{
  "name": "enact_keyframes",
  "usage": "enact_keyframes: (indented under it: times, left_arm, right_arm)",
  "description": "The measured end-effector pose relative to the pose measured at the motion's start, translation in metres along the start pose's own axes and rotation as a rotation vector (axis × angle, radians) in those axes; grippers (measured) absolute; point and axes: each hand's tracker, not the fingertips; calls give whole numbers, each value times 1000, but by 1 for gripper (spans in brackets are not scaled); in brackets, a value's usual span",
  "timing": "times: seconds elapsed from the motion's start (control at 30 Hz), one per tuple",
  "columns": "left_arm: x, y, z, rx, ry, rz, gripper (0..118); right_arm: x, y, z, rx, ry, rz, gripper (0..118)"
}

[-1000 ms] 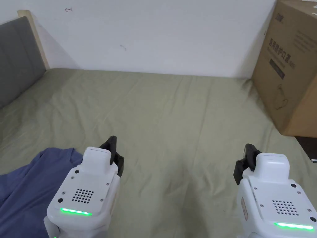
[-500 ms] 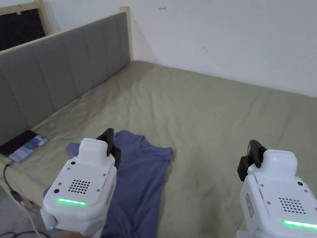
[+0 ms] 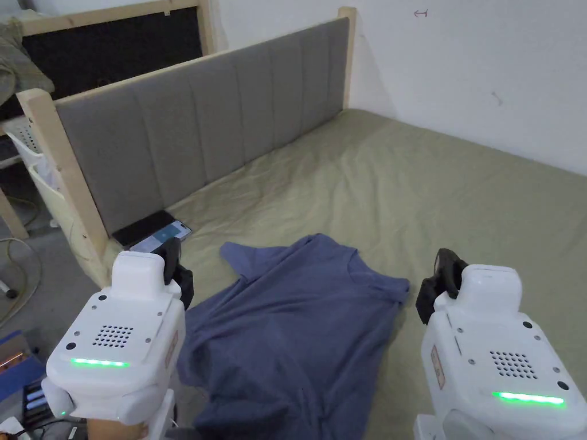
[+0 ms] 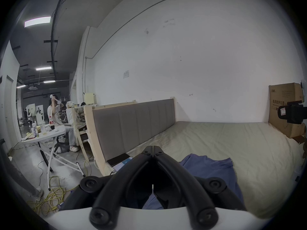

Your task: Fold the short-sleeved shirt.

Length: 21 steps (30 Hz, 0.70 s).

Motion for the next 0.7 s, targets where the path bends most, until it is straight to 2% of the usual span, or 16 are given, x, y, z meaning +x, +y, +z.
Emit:
enact_keyframes:
  times: [0.17, 0.43, 0.5, 0.53, 0.57, 0.6, 0.63, 0.67, 0.7]
  left_arm:
    - [1, -9, -10, -71, -14, 2, 0]
    - [42, -28, -67, -295, -154, 20, 0]
    - [57, -35, -88, -406, -198, 26, 0]
    - [65, -39, -101, -439, -200, 35, 9]
    - [72, -44, -110, -506, -198, 31, 22]
    - [80, -51, -121, -556, -203, 37, 44]
    - [87, -58, -133, -600, -206, 45, 78]
    - [93, -64, -144, -646, -214, 54, 98]
    - [100, -72, -152, -708, -221, 62, 106]
  right_arm:
    - [4, -3, -2, -11, -6, 3, 0]
    - [31, -11, -4, -43, -63, 15, 0]
    - [40, -13, -5, -52, -86, 16, 0]
    - [45, -15, -6, -58, -97, 16, 0]
    - [50, -16, -8, -64, -108, 15, 0]
    - [55, -18, -9, -71, -120, 15, 0]
    - [59, -19, -10, -79, -131, 15, 0]
    - [64, -21, -11, -86, -140, 15, 0]
    - [69, -23, -11, -93, -150, 15, 0]
